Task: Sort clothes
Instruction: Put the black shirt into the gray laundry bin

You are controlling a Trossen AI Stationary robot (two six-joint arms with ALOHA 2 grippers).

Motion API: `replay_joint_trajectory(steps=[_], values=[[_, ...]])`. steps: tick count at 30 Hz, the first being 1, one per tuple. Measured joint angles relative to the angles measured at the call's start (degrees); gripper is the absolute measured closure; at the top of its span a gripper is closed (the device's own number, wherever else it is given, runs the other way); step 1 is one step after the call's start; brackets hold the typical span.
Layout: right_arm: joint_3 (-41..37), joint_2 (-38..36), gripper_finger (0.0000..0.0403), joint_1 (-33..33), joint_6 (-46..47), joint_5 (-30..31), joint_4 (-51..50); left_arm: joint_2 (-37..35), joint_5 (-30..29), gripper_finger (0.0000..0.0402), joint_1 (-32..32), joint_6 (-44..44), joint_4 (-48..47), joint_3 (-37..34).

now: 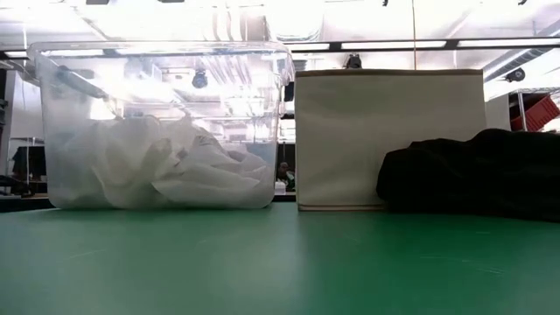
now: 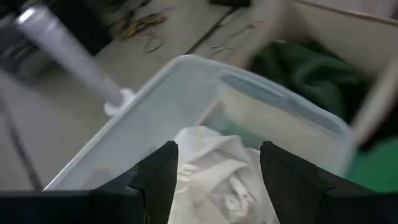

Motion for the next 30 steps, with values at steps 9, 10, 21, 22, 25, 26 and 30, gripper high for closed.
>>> replay_joint_trajectory(steps=[9, 10, 21, 22, 25, 26, 30], values=[[-3.4, -5.15, 0.0209, 4.44, 10.21, -0.07, -8.92, 0.0, 0.09, 0.0197, -12.83, 1.93, -0.14, -2.45], [-4.42, -5.95, 0.0209, 4.96, 11.9, -0.12, -9.73, -0.02, 0.07, 0.0197, -13.49, 1.14, -0.14, -2.78], [-20.26, -14.29, 0.0209, 12.84, 26.18, -0.48, -11.54, -0.09, 0.03, 0.0197, -15.67, -4.75, 1.27, -7.91], [-22.03, -14.71, 0.0209, 13.94, 26.21, -0.46, -11.22, -0.09, 0.03, 0.0197, -15.67, -5.11, 1.62, -8.46], [-27.65, -15.78, 0.0209, 17.82, 25.86, -0.83, -7.82, -0.09, -0.02, 0.0197, -15.84, -5.37, 3.32, -9.89], [-29.61, -16.08, 0.0209, 19.15, 25.42, -1.84, -5.53, -0.1, -0.06, 0.0197, -15.91, -5.16, 3.98, -10.41], [-37.52, -16.51, 0.0209, 23.59, 26.53, -3.69, 3.31, -0.09, -0.04, 0.0197, -16.04, -4.61, 6.17, -11.98]])
